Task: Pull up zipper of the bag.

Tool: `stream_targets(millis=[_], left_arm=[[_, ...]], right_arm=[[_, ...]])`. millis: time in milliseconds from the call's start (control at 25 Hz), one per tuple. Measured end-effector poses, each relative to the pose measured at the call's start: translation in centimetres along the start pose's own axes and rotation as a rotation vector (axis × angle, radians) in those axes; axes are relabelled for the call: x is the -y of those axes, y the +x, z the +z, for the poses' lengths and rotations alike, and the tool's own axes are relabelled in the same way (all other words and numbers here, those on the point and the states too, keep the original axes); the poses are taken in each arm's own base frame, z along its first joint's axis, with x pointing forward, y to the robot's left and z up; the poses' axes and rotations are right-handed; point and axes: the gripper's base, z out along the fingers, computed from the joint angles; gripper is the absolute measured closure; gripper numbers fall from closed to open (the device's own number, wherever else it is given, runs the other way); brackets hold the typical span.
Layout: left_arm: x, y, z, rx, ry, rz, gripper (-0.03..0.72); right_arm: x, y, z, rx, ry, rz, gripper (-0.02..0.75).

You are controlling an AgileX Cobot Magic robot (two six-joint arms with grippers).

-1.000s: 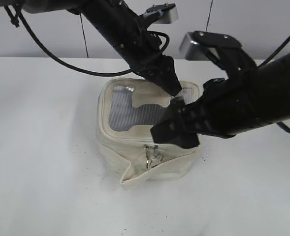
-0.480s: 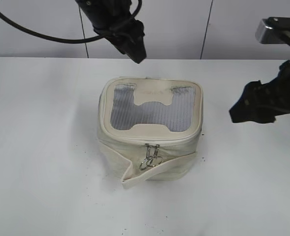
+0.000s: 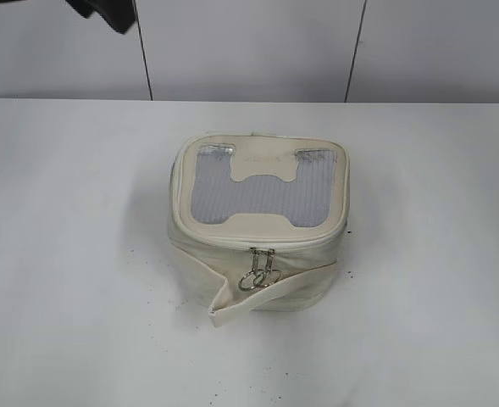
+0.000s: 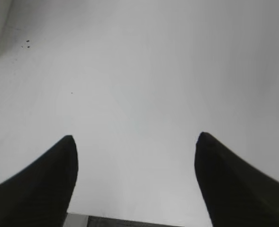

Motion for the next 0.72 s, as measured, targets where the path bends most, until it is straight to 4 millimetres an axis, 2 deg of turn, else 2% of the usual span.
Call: stream_targets(millis=[160,320,440,560,720], left_arm=[[-1.7,2.2,-3.9,0.043,-0.039,-0.094,0.281],[-1.7,6.2,-7.4,0.052,-0.052,-0.145,0.283],[-0.6,10.4,-8.5,0.015,-0.039,-0.162,0.283],[0.6,15.0,-9.3,-0.014,-0.021,-0.173,0.283],[2.5,21.4,-10.6,0.003,0.013,-0.188,0.284]], right_arm=[[0.4,1.4,-2.3,0.014,0.006,0.014,0.146],[0.7,3.0,-5.0,0.062,-0.011,0.038,0.146],[0.6,4.7,-6.3,0.117,-0.046,0.06,0.147],[0.5,7.3,-6.9,0.157,-0.088,0.058,0.149],[0.0,10.6,-6.4,0.179,-0.145,0.004,0.149]])
